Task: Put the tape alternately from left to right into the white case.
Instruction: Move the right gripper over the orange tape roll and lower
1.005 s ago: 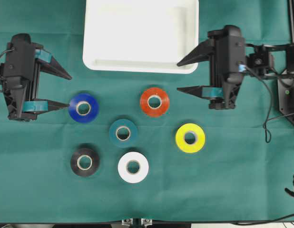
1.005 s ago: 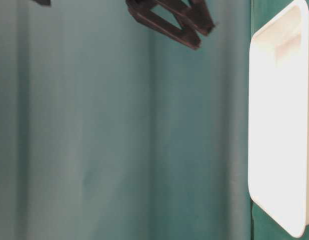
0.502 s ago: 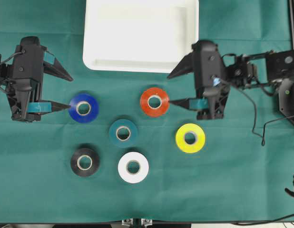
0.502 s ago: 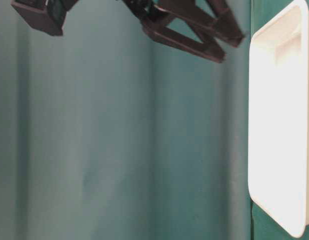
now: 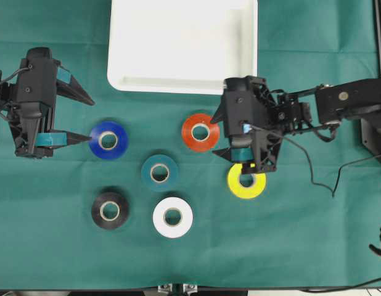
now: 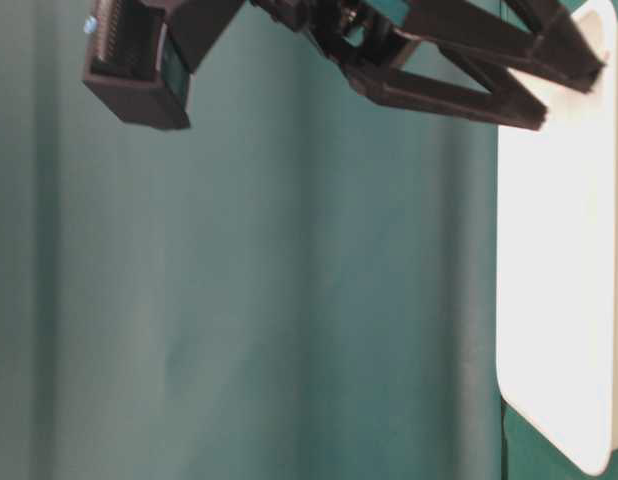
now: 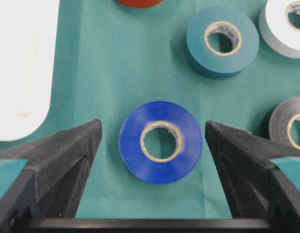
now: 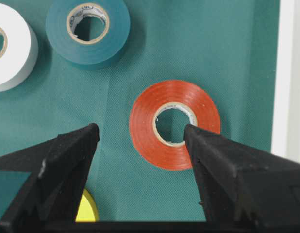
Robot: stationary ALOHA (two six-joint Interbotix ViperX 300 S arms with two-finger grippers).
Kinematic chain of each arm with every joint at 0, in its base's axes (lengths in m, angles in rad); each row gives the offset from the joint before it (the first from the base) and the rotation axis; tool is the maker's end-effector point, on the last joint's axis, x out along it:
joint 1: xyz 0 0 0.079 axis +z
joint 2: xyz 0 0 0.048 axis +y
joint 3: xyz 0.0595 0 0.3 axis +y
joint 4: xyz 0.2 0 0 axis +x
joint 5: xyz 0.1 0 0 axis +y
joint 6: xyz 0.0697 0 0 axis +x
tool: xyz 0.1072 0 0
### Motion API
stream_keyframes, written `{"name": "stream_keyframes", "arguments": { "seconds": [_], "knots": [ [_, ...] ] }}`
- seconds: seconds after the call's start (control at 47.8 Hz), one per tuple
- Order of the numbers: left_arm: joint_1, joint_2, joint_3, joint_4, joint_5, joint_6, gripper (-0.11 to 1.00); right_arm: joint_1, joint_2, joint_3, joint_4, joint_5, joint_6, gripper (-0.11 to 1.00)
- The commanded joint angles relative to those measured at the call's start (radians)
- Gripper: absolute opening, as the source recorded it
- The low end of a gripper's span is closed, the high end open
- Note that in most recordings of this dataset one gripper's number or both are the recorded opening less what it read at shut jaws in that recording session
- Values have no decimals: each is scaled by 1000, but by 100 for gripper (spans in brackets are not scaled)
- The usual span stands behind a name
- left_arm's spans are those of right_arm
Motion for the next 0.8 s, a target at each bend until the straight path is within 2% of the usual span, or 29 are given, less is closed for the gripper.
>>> {"name": "stream_keyframes", "arguments": {
  "seconds": [0.0, 0.775],
  "knots": [
    [-2, -3, -11, -3, -5, 0, 74, 3, 5, -32, 0, 0, 2, 81],
    [-2, -3, -5, -3, -5, -2, 74, 3, 178, -98, 0, 0, 3, 81]
  ]
}}
